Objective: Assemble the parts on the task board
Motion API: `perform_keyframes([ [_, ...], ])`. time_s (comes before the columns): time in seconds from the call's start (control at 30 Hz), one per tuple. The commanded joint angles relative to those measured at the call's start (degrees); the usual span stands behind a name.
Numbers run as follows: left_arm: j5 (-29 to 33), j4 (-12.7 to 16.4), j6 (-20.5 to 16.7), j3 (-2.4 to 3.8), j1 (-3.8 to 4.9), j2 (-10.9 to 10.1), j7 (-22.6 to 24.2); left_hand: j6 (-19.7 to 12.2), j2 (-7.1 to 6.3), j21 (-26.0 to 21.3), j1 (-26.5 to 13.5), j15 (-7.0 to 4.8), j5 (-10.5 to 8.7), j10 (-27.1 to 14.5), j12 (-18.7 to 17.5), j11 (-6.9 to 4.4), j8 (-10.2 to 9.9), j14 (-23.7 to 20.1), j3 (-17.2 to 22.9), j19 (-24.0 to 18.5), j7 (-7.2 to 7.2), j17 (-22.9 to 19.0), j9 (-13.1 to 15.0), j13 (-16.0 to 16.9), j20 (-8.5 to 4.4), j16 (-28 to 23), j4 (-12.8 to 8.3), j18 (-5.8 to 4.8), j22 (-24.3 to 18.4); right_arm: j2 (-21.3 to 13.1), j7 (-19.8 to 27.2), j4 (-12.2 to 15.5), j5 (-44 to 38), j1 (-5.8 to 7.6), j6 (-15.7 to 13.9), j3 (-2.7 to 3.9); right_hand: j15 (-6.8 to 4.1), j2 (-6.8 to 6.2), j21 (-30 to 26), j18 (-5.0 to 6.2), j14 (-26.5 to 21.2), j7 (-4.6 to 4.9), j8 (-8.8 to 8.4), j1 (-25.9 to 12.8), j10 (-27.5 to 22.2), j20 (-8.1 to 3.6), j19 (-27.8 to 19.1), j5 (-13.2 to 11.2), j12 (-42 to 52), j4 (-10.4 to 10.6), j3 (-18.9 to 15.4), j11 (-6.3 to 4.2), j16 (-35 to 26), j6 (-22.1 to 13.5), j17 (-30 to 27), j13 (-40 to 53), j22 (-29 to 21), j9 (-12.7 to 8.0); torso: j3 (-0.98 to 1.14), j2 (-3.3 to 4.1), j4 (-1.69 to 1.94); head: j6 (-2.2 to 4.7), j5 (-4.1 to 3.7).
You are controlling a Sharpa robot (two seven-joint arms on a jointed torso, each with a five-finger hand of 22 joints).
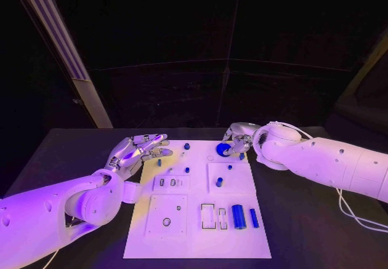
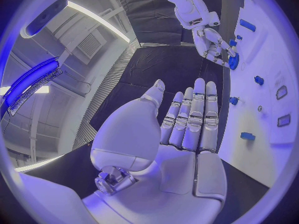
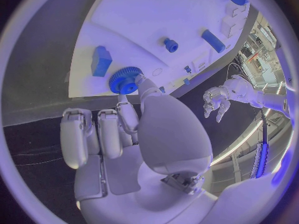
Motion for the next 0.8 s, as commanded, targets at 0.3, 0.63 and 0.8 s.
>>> perform_keyframes([
  [0.3,-0.06,-0.04,1.08,0.03,0.08,0.07,0.03,-0.35,0.46,-0.39,0.12,0.26,0.22,-0.37,-0.39,0.08,-0.24,-0.28,-0.02,0.10,0.72,0.05,-0.07,-0.07,0.18,-0.39,-0.34,0.38,-0.05,0.70,-0.20,0.00,-2.44,0.04,1.04,-0.04,-0.30,0.79,0.42,-0.47,3.20,-0.30,0.93,0.09,0.88,-0.18,2.28,-0.21,0.92,-0.27,0.38,-0.23,0.28,1.70,1.05,0.78,9.73,0.15,-0.01,0.01,0.03,-0.29,-0.15],
  [0.63,-0.06,-0.12,1.20,0.03,0.08,0.09,-0.06,-0.35,0.46,-0.39,0.12,0.26,0.22,-0.37,-0.39,0.08,-0.24,-0.28,-0.02,0.10,0.72,0.05,-0.07,-0.07,0.18,-0.39,-0.34,0.38,-0.05,0.76,-1.11,0.18,-8.88,0.01,-0.81,-0.06,-1.04,3.09,0.70,-0.65,3.30,-1.11,2.35,5.32,1.57,-0.86,2.78,-4.18,1.99,-4.46,7.12,-1.08,0.44,5.74,1.64,2.34,10.50,0.20,0.04,0.02,-0.03,-0.49,-0.17],
  [0.8,-0.06,-0.19,1.25,0.02,0.07,0.12,-0.10,-0.35,0.53,-0.42,0.06,0.27,0.22,-0.38,-0.41,0.08,-0.27,-0.30,0.00,0.09,0.72,0.06,-0.06,-0.07,0.19,-0.43,-0.34,0.38,-0.09,0.81,-0.36,1.44,-9.97,-0.02,-2.63,-0.06,-1.22,2.61,0.81,-0.72,3.34,-1.34,2.49,4.38,1.80,-1.05,3.00,-3.98,2.17,-4.71,8.83,-1.27,0.49,6.56,1.84,2.66,10.82,0.11,0.03,-0.01,0.03,-0.56,-0.28],
])
